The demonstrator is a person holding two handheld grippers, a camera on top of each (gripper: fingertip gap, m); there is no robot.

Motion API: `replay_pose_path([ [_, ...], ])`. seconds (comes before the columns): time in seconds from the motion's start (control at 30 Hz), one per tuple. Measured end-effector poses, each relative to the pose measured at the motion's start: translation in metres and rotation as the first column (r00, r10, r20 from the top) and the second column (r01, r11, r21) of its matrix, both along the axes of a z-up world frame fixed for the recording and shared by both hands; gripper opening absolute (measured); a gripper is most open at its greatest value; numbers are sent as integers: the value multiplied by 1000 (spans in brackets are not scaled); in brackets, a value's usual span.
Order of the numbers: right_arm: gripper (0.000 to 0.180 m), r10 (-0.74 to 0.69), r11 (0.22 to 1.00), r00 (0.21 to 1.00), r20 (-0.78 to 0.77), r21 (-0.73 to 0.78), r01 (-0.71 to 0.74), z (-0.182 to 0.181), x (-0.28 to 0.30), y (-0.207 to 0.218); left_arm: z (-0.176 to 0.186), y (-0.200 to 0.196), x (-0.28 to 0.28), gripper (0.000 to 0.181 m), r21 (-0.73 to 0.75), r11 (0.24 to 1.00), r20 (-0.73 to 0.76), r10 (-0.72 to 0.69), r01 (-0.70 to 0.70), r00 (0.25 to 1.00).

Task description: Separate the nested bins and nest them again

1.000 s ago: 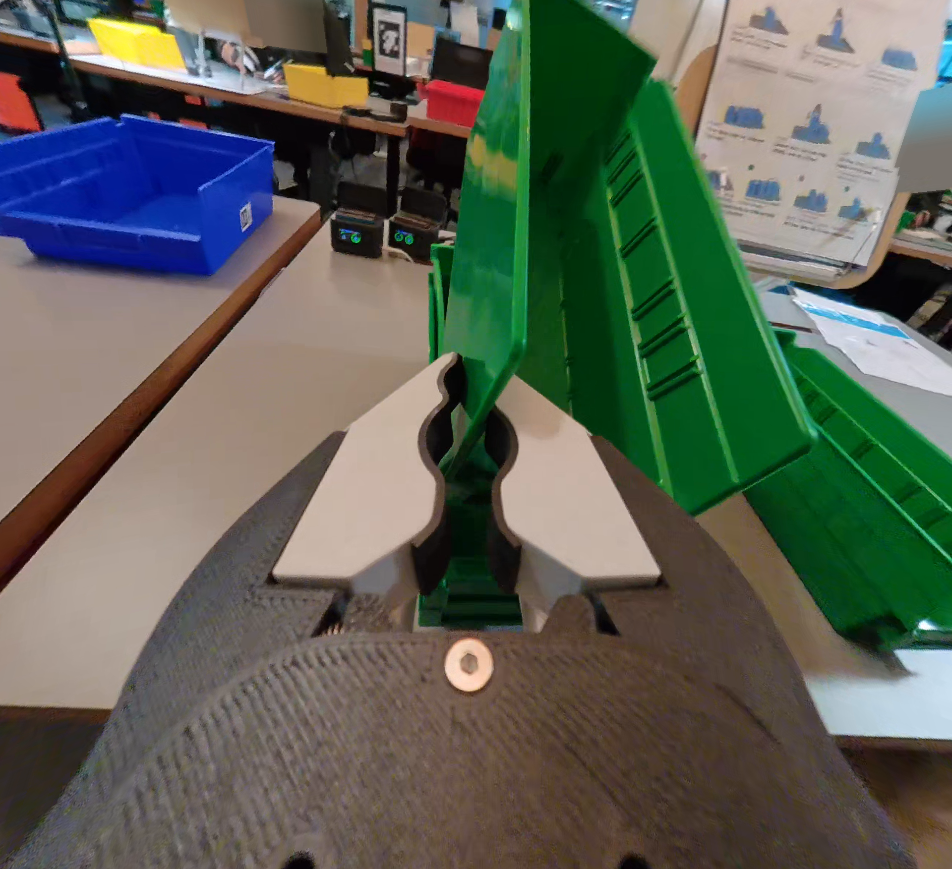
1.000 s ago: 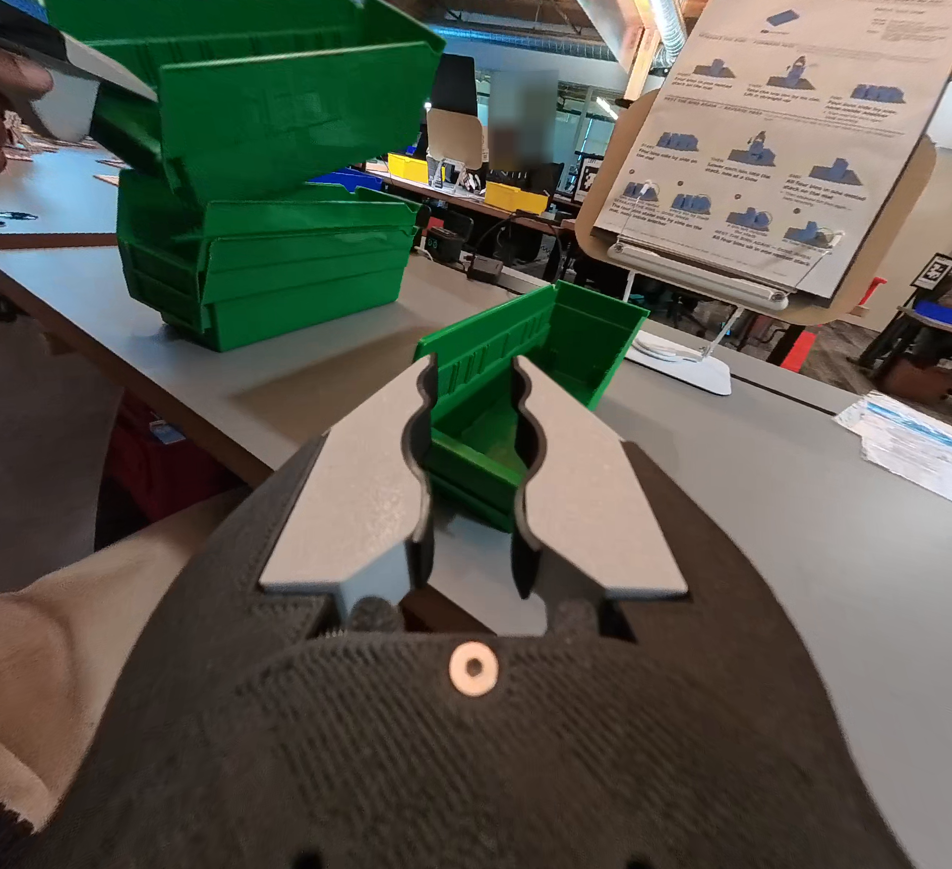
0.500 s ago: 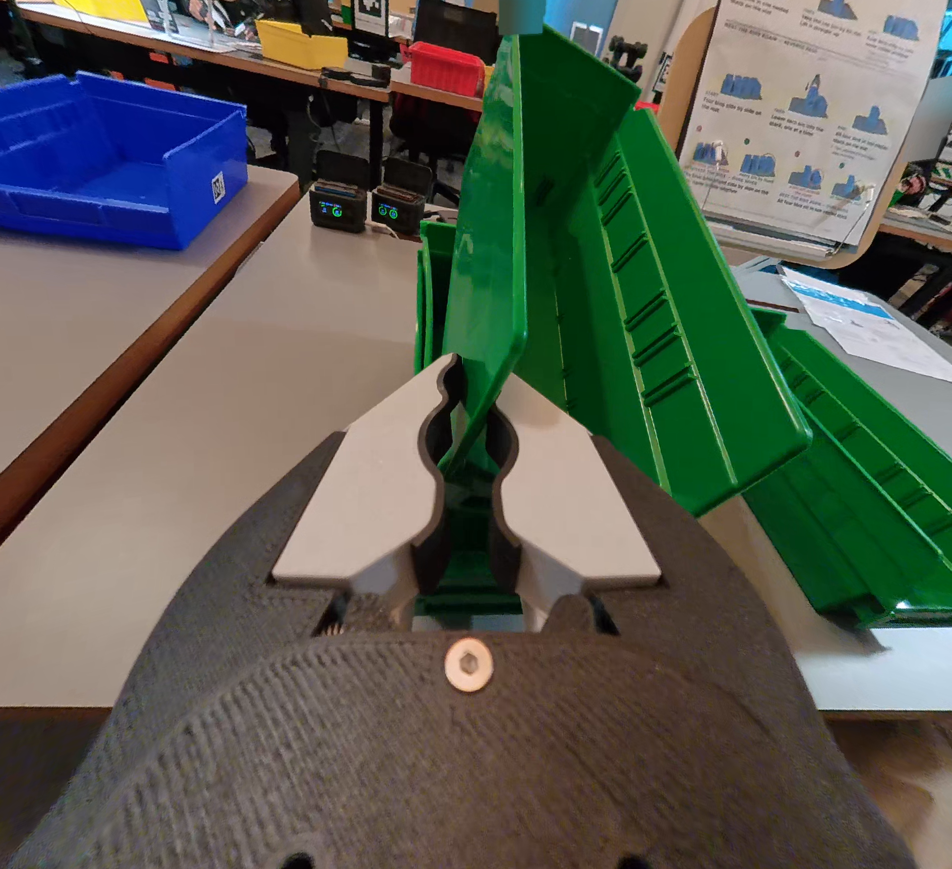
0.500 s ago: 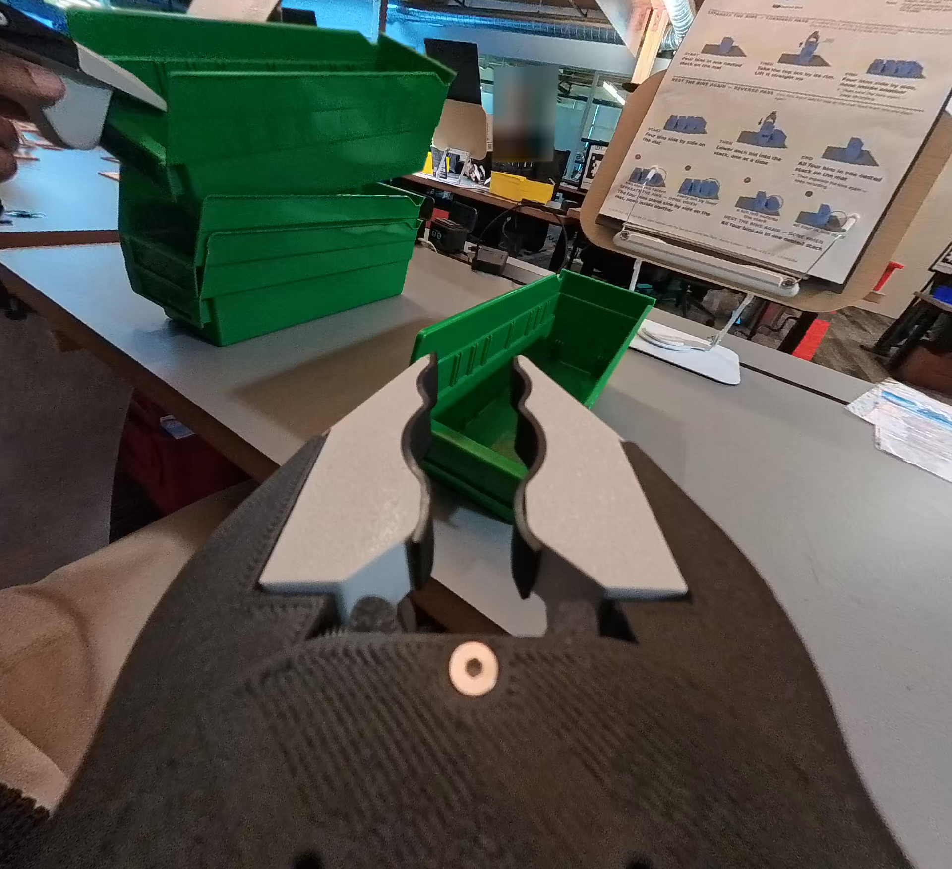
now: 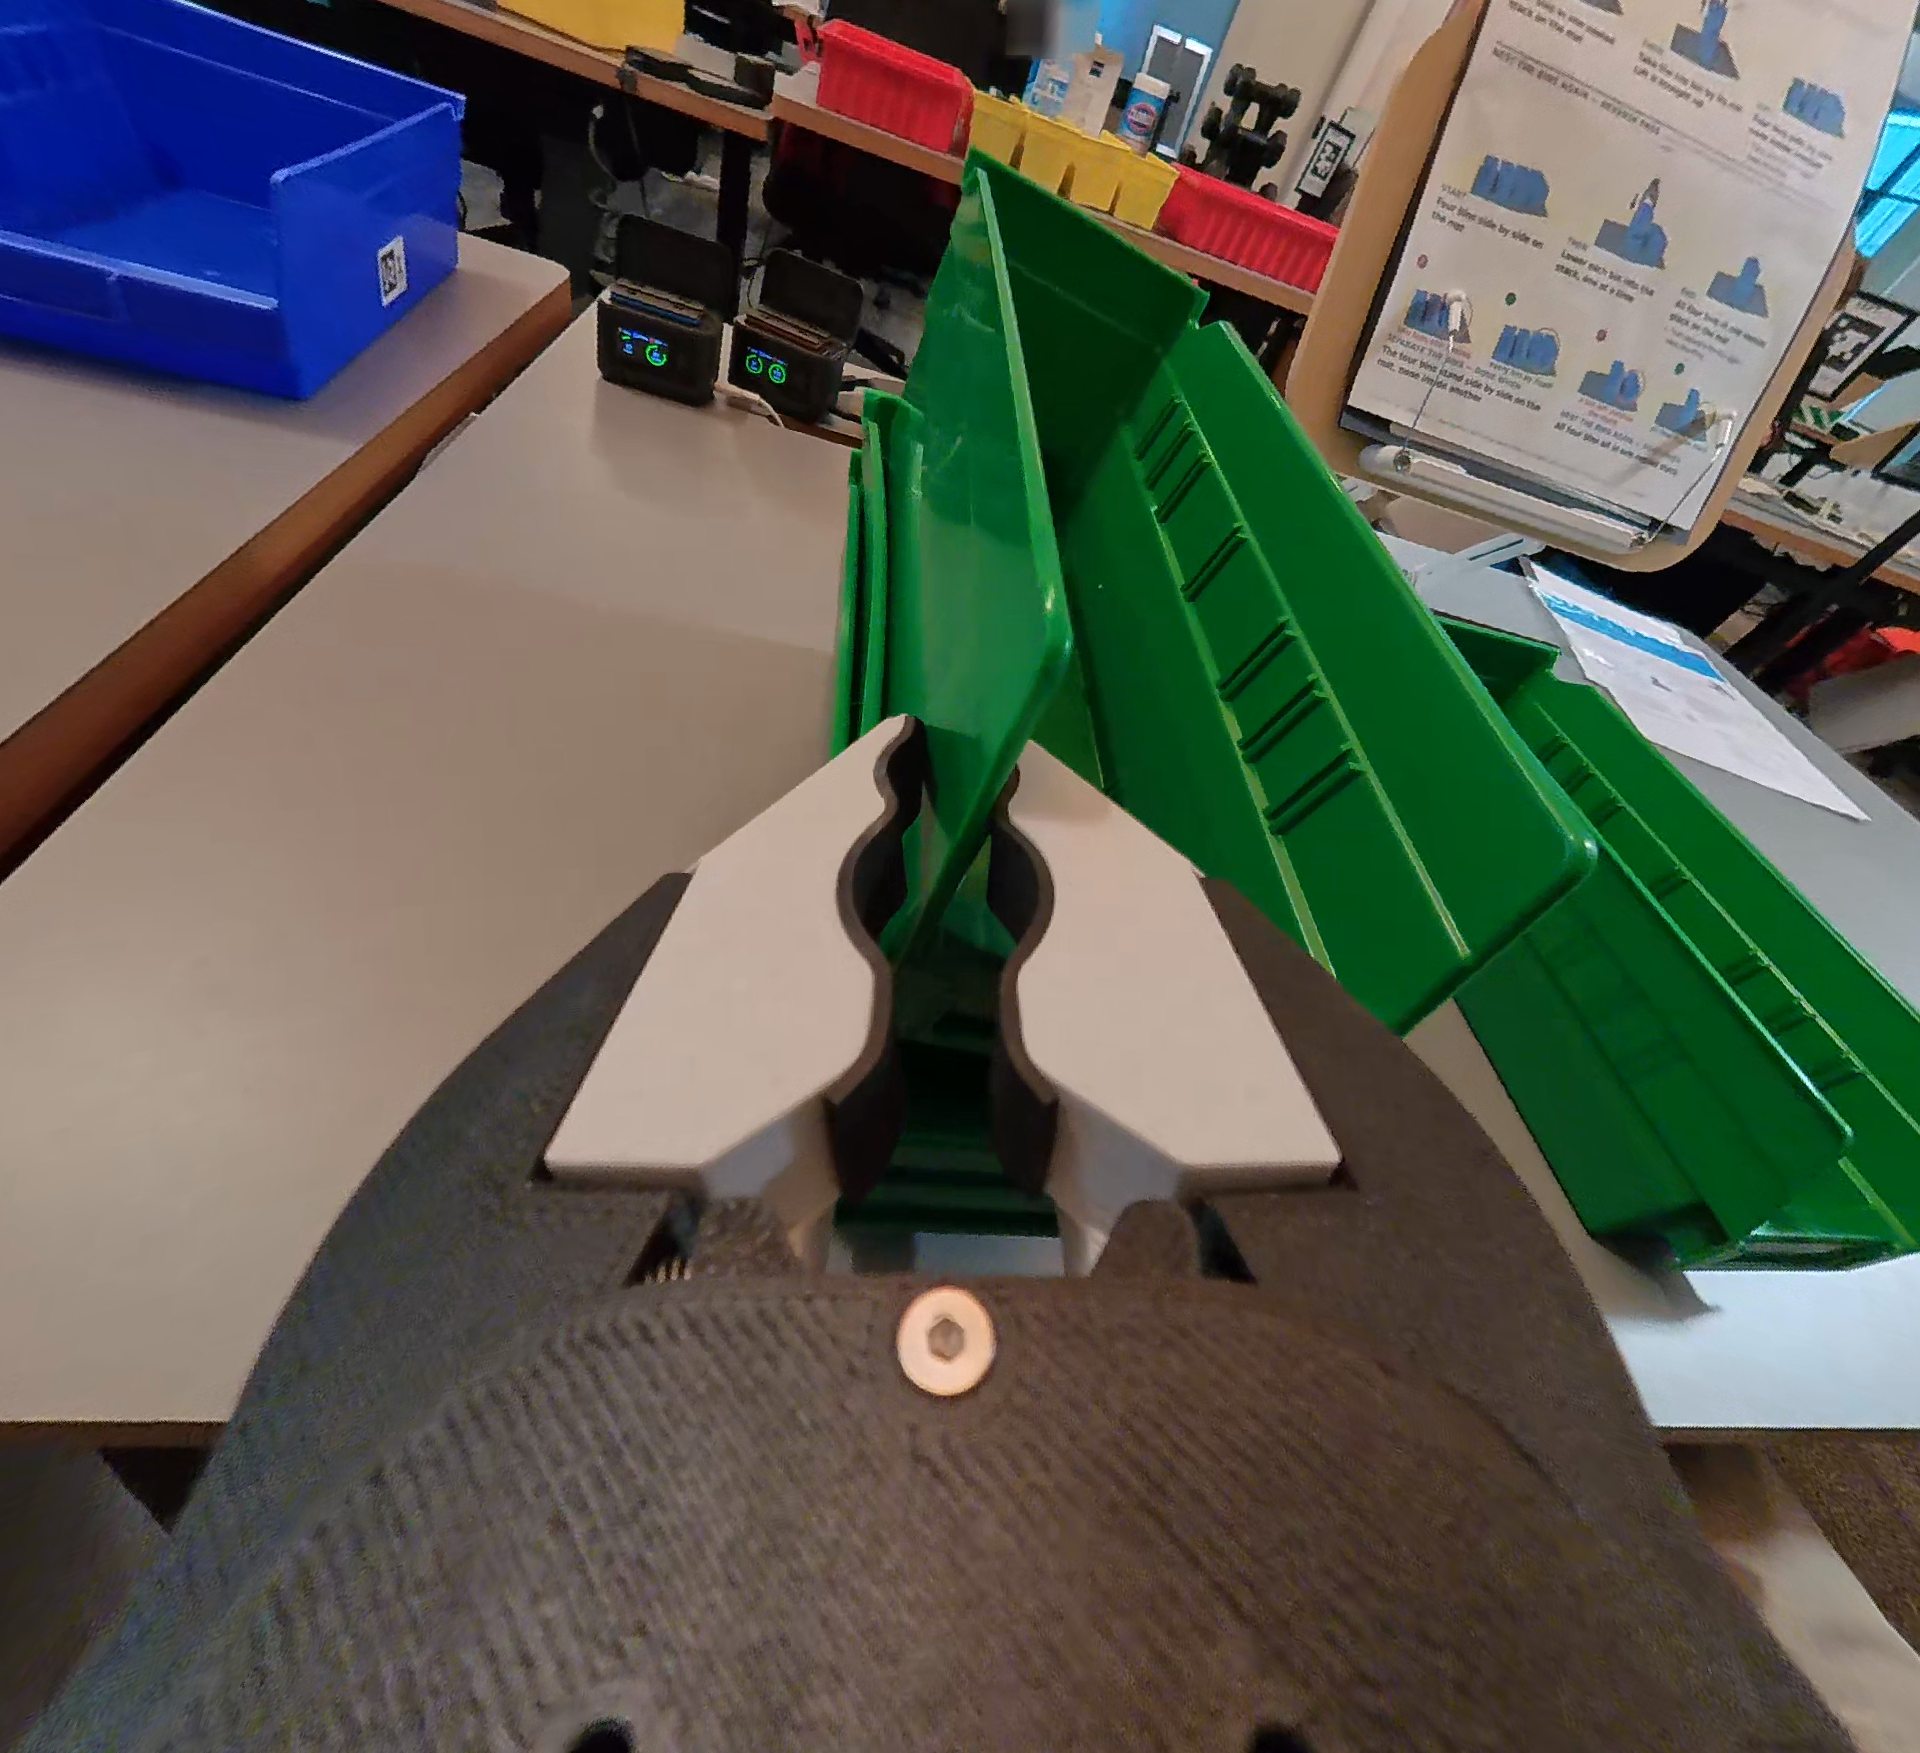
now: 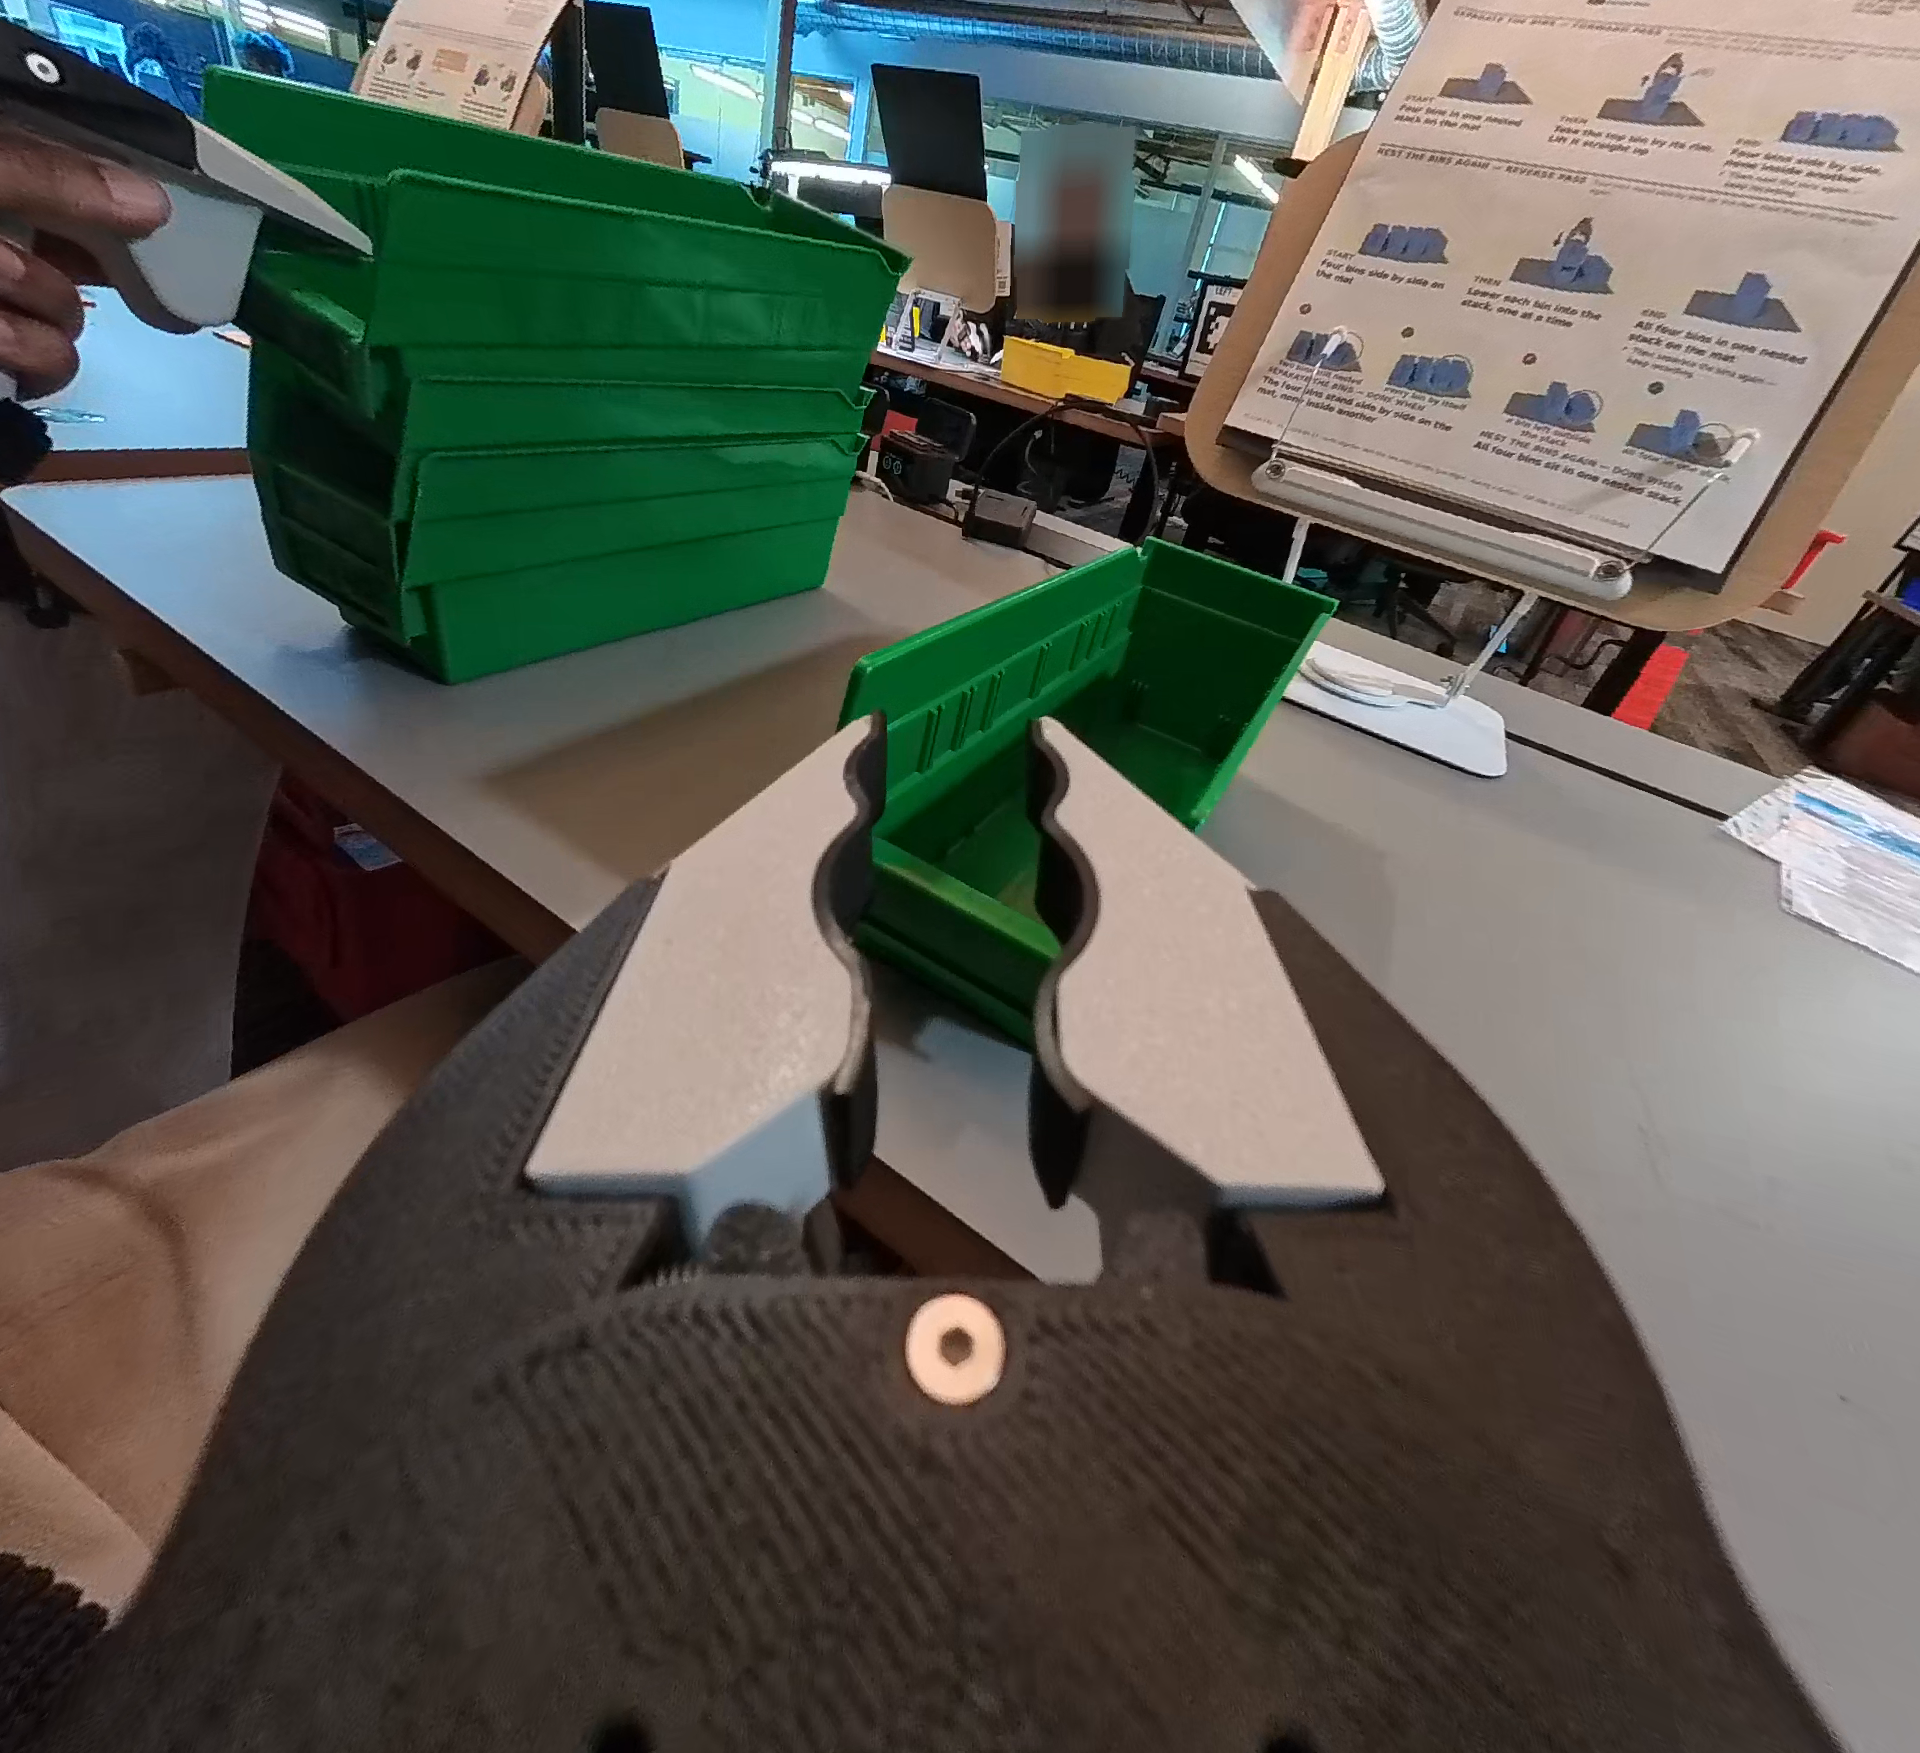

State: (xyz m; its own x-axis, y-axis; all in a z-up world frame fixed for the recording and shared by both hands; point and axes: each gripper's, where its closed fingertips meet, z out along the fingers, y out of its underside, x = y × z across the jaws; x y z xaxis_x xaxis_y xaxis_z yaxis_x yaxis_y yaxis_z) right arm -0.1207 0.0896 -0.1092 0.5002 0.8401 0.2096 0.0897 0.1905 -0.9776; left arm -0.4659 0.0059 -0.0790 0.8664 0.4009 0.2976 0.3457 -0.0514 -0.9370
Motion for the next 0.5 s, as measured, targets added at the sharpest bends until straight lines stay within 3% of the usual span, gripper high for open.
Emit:
replay_pose_path([
  [0.5,25,9,1000,1000,7,3,-9,-1,-1,-2,1,0,0,6,45,999,89,-7,3,996],
])
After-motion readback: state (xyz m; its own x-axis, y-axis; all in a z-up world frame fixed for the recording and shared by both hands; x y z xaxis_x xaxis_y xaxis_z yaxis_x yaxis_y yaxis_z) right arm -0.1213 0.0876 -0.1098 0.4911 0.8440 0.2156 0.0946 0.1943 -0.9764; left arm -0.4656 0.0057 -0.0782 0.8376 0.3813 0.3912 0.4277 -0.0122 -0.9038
